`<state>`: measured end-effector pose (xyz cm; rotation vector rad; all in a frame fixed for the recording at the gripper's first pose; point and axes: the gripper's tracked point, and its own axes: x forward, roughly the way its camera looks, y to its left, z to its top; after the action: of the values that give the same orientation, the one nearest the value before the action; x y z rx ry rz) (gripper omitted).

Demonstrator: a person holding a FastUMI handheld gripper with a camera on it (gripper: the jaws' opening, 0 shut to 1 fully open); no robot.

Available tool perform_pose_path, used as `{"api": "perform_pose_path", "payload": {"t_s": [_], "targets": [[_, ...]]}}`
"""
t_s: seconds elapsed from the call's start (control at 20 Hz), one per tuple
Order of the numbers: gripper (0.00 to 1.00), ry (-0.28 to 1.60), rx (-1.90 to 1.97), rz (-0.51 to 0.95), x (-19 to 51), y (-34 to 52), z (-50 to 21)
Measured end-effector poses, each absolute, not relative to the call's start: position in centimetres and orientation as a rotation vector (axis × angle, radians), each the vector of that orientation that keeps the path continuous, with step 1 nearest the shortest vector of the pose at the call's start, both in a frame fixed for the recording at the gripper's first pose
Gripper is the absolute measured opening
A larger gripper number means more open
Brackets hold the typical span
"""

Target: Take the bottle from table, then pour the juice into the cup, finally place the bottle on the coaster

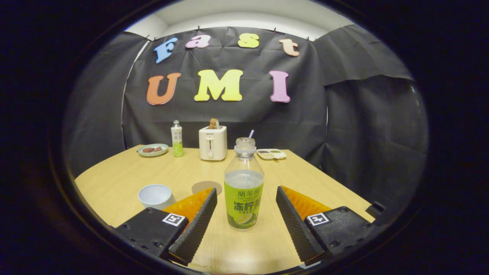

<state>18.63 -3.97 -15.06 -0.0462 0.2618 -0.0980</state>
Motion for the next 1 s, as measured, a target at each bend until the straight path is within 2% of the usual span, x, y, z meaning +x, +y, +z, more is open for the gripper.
{"api": "perform_pose_path", "payload": {"t_s": [0.4, 0.6, 0.65, 0.8, 1.0], "targets": [[1.00, 0.398, 0.023, -0.062, 21.6, -4.0, -18.6], [0.99, 0.310, 0.027, -0.068, 21.9, -4.1, -16.5], [0.98, 0.288, 0.020, -0.059, 22.4, -3.8, -16.1], [0.81, 0.289, 0.029, -0.006, 22.8, -3.0, -16.0], [0.78, 0.201, 0.050, 0.012, 21.0, -3.0, -12.8]]}}
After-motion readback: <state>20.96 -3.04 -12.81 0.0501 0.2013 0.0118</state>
